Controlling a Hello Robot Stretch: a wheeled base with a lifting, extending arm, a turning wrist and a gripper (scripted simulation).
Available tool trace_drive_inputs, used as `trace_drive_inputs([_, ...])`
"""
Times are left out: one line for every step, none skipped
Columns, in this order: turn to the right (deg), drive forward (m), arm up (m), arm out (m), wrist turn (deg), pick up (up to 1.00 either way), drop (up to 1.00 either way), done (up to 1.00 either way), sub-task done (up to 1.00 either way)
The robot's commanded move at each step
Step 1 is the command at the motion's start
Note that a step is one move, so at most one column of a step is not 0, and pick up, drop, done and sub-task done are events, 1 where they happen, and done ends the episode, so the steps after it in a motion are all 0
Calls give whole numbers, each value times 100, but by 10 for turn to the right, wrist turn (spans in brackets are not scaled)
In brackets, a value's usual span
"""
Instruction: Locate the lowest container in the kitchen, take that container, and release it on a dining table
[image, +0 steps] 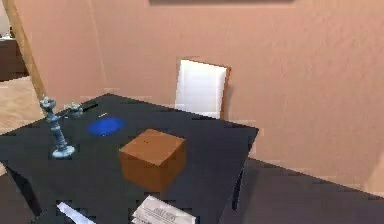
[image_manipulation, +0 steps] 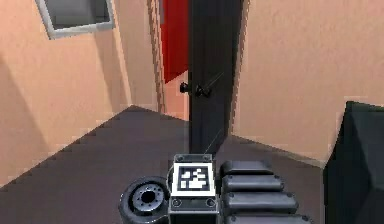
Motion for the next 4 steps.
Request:
trace_drive_inputs([-450, 0, 0, 0, 0, 0, 0, 0, 0])
trace_drive_inputs([-270, 0, 0, 0, 0, 0, 0, 0, 0])
trace_drive_inputs([450, 0, 0, 0, 0, 0, 0, 0, 0])
trace_drive_inputs([450, 0, 0, 0, 0, 0, 0, 0, 0])
